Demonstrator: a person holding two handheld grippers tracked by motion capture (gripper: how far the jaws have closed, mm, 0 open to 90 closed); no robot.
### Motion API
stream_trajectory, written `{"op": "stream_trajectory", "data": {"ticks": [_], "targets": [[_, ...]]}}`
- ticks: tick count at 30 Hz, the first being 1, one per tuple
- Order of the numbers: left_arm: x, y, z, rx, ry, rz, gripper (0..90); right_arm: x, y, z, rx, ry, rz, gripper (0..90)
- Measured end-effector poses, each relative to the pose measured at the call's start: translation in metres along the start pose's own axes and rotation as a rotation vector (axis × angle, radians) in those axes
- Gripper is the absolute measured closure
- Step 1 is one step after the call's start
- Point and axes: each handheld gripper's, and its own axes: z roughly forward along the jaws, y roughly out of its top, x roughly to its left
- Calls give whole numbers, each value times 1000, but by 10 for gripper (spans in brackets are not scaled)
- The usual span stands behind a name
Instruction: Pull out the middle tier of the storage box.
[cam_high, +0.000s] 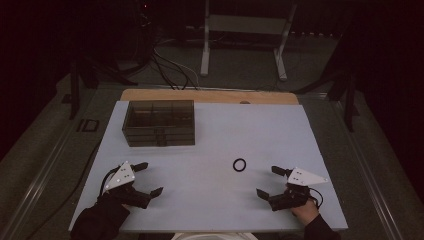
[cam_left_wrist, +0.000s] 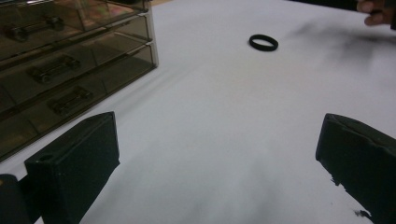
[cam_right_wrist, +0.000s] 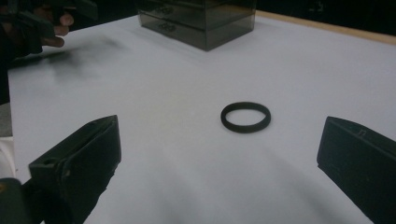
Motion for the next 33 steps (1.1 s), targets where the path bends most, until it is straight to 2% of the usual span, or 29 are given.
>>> {"op": "stream_trajectory", "data": {"ticks": [3,6,15,18,22,26,30,33], "targets": [[0,0,1,5,-3,5,10,0,-1,0,8,4,-1,0],[0,-1,4,23,9,2,10,-1,-1,0,-6,-2,-5,0],[0,-2,11,40,-51,-10,10,-2,-2,0,-1,-6,8,0],[-3,-2,10,39,-64,12,9,-1,-2,1,0,-16,-1,0],[-7,-2,10,49,-106,23,10,-2,-1,2,3,-7,0,0],[-8,-3,11,74,-114,33,10,0,0,3,-3,0,-1,0],[-10,-1,12,69,-122,47,10,1,0,2,-5,1,-3,0],[-13,2,9,74,-144,62,10,2,1,2,-2,2,-7,0]]}}
